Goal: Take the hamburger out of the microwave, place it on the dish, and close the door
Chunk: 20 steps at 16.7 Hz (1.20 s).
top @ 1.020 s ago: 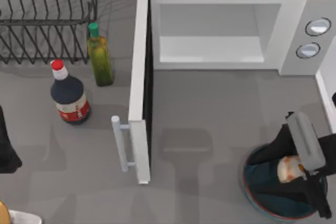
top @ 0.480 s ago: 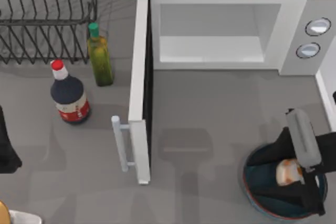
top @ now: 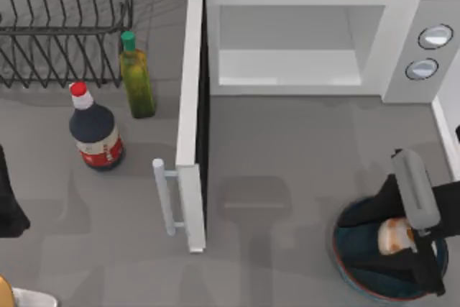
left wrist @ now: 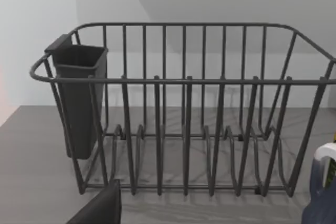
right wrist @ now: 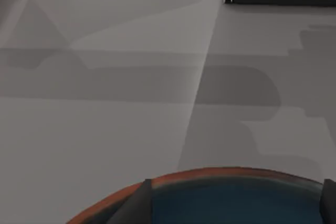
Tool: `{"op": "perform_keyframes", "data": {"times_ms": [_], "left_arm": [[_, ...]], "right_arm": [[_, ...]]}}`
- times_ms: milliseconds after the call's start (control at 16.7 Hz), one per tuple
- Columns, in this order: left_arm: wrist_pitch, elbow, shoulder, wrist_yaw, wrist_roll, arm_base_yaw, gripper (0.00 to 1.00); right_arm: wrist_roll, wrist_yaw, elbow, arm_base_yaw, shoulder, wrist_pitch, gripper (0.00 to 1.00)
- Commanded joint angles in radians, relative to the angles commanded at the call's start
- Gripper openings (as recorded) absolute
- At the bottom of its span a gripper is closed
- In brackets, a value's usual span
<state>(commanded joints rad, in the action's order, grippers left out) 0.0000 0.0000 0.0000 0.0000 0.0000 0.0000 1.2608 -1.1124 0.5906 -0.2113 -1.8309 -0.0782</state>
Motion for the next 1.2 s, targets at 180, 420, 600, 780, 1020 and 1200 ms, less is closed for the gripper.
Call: {"op": "perform_keyframes", "data": {"times_ms": [180, 420, 600, 780, 1020, 1200], "left_arm": [[0.0, 0.0, 0.0, 0.0, 0.0, 0.0, 1.0], [0.0, 0.0, 0.0, 0.0, 0.0, 0.0, 1.0], [0.0, 0.0, 0.0, 0.0, 0.0, 0.0, 1.0], [0.0, 0.0, 0.0, 0.0, 0.0, 0.0, 1.0], [0.0, 0.0, 0.0, 0.0, 0.0, 0.0, 1.0], [0.0, 0.0, 0.0, 0.0, 0.0, 0.0, 1.0]], "right_arm": [[0.0, 0.0, 0.0, 0.0, 0.0, 0.0, 0.75], [0.0, 0.0, 0.0, 0.0, 0.0, 0.0, 1.0], [0.0, 0.0, 0.0, 0.0, 0.0, 0.0, 1.0], [0.0, 0.0, 0.0, 0.0, 0.0, 0.0, 1.0], [0.024, -0.005, 0.017, 0.068, 0.056, -0.069, 1.0], [-0.049, 0.061, -0.019, 0.076, 0.153, -0.06, 1.0]]}}
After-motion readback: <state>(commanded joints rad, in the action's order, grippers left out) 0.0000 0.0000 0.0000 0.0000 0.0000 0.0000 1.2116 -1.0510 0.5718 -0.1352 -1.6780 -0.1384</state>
